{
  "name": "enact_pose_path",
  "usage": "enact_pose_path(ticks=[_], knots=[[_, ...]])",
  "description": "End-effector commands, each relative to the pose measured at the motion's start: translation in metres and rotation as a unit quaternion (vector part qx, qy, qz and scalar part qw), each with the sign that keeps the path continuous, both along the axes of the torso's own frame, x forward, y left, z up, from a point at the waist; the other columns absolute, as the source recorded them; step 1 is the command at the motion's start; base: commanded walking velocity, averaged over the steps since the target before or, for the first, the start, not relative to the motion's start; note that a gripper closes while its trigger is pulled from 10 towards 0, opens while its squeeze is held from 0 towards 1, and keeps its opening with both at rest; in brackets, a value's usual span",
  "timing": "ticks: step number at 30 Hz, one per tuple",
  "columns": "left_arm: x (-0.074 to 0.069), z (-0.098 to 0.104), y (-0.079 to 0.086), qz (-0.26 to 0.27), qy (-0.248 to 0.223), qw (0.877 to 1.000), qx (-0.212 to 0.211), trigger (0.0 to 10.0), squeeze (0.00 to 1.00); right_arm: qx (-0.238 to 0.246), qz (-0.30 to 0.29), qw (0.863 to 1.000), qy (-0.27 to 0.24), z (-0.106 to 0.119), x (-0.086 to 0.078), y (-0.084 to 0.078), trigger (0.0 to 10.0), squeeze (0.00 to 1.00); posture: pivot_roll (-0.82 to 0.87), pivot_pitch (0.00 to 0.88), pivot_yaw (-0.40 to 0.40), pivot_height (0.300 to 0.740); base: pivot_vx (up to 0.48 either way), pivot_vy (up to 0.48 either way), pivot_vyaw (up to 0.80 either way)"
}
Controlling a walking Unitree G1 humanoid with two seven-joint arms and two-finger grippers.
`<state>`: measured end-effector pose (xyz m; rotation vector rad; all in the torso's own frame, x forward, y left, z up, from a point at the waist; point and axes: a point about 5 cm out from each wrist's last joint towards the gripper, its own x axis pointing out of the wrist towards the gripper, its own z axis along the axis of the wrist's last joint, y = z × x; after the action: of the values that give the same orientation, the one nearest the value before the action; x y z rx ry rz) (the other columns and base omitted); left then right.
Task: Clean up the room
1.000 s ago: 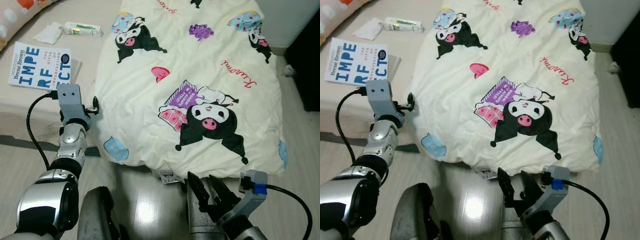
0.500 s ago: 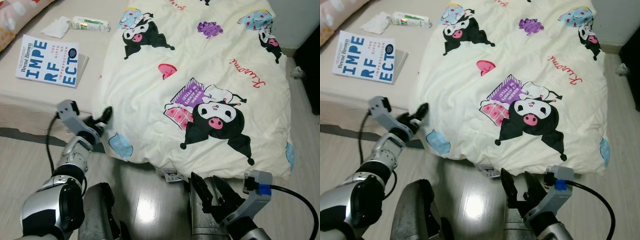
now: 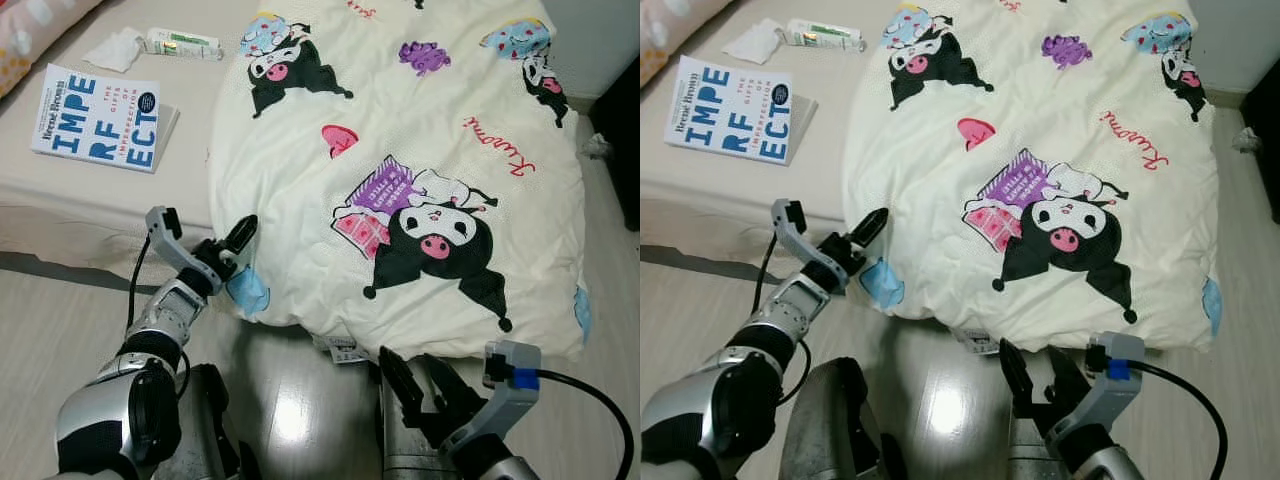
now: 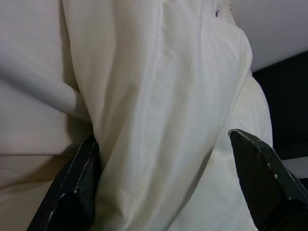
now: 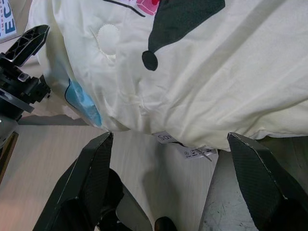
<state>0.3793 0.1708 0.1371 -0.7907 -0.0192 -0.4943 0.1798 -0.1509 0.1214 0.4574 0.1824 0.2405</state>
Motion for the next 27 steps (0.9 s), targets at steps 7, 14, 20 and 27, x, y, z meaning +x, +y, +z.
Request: enact_pose_path(ticks=[7, 14, 20, 27], knots=[[-0.014, -0.022, -0.045, -0.087, -0.003, 0.996, 0.01, 0.0, 0.0, 0.005, -0.009, 1.0, 0.016, -0.004, -0.003, -0.002, 10.0, 0.0, -0.3, 0.516, 0.039, 0.497, 0.0, 0.0, 0.0], [-0.012, -0.017, -0.052, -0.099, -0.02, 0.995, 0.013, 0.0, 0.0, 0.005, -0.013, 1.0, 0.014, -0.004, -0.001, -0.004, 10.0, 0.0, -0.3, 0.511, 0.039, 0.497, 0.0, 0.0, 0.0], [-0.006, -0.004, -0.05, -0.087, -0.043, 0.995, 0.034, 0.0, 0.0, 0.005, -0.016, 1.0, 0.012, -0.004, 0.002, -0.004, 10.0, 0.0, -0.29, 0.506, 0.043, 0.497, 0.0, 0.0, 0.0], [-0.002, 0.005, -0.044, -0.068, -0.059, 0.994, 0.056, 0.0, 0.0, 0.005, -0.018, 1.0, 0.011, -0.004, 0.003, -0.004, 10.0, 0.0, -0.29, 0.501, 0.047, 0.497, 0.0, 0.0, 0.0]])
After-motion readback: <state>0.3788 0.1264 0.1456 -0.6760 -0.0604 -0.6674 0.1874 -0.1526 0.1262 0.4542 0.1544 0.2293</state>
